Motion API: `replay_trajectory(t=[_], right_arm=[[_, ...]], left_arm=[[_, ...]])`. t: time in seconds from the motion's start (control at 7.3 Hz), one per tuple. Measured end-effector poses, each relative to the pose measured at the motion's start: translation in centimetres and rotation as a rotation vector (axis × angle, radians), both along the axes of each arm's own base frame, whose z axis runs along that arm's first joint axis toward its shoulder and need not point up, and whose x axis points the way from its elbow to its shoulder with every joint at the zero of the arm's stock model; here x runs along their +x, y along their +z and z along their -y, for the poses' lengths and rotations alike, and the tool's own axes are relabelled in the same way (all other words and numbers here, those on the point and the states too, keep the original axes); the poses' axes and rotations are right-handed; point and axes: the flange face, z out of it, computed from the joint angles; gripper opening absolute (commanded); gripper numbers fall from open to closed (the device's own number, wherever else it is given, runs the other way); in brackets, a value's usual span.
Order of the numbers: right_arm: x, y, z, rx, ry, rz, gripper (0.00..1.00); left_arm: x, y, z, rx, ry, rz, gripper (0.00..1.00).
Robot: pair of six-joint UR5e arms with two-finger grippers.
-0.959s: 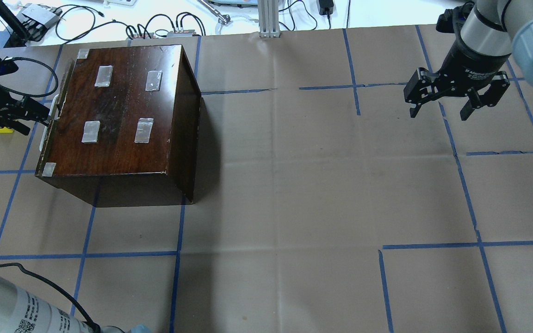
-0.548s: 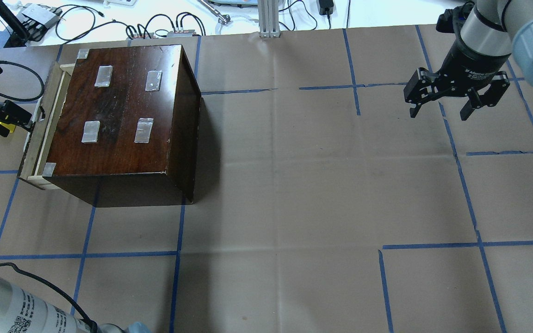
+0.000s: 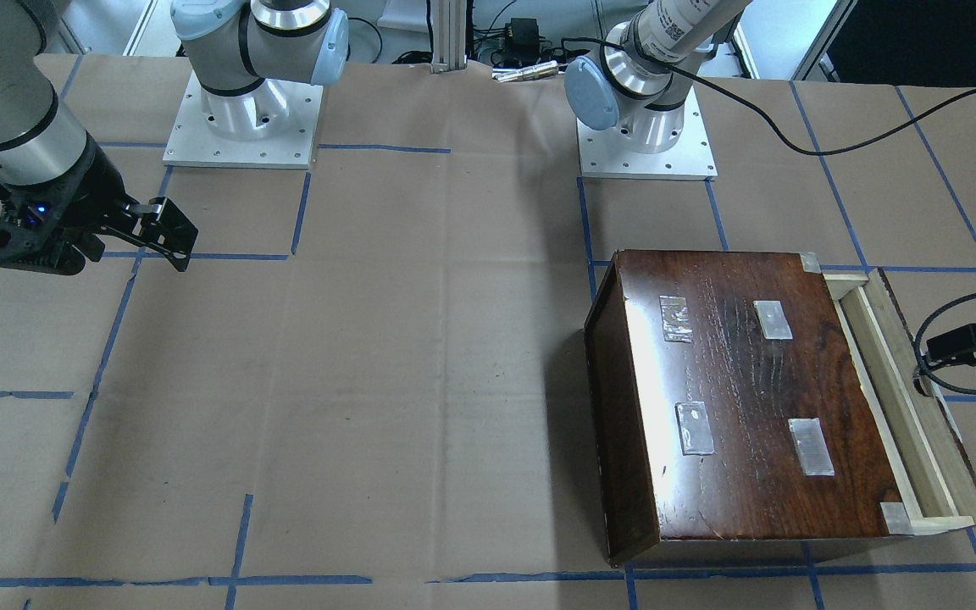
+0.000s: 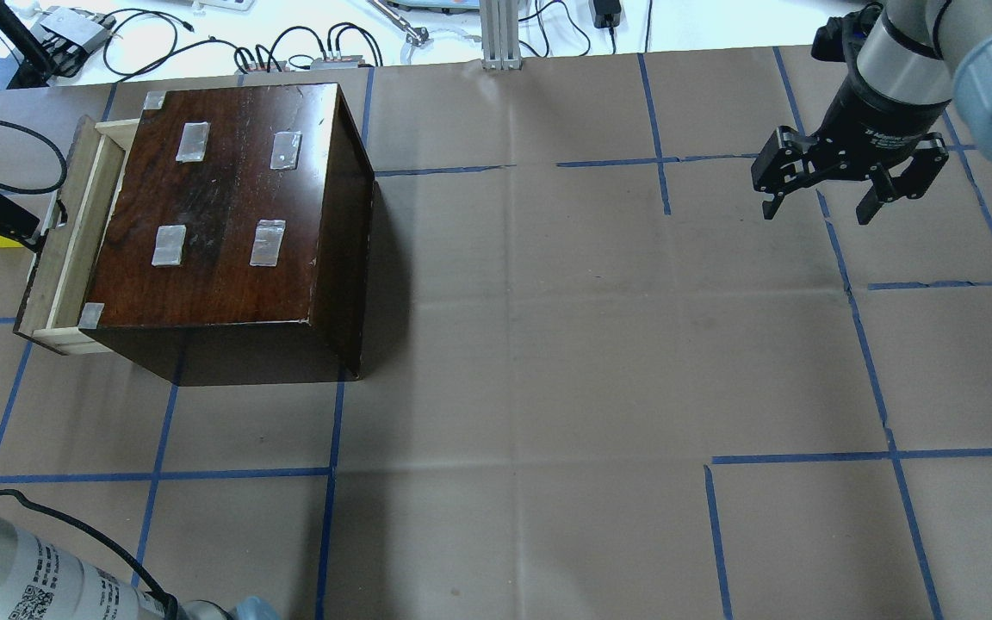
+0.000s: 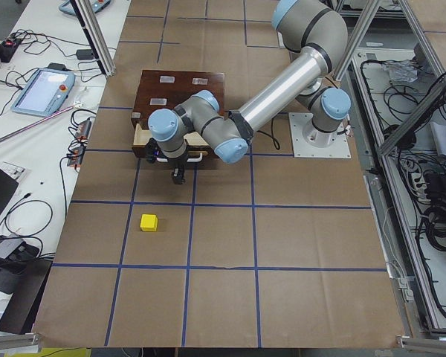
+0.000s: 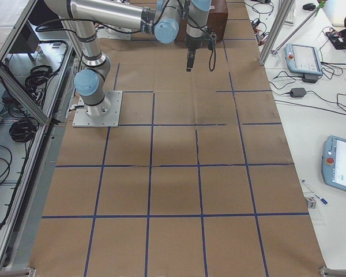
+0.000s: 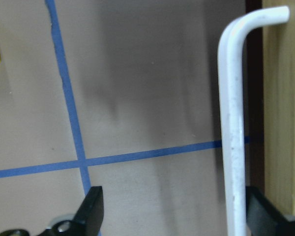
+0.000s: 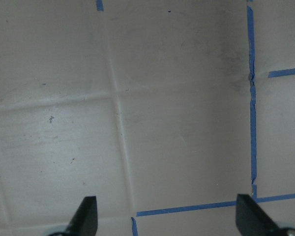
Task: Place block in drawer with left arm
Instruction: 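Pull the drawer open away from the cabinet with the left gripper, then release the handle and move the left gripper over the yellow cube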
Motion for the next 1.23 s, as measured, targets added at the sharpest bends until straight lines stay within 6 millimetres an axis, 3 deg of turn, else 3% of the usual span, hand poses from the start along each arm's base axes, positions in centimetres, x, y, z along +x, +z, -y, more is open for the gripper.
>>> replay_trajectory(t=[0.55,1.23], right_arm=[[0.0,0.0,0.0,-0.001,-0.001,0.0,1.0],[0.0,0.0,0.0,0.0,0.0,0.0,1.0]], left_arm=[[2.0,0.0,-0.9,0.0,0.005,0.003,0.98],[4.0,0.0,-0.2,-0.015,-0.026,0.008,0.98]])
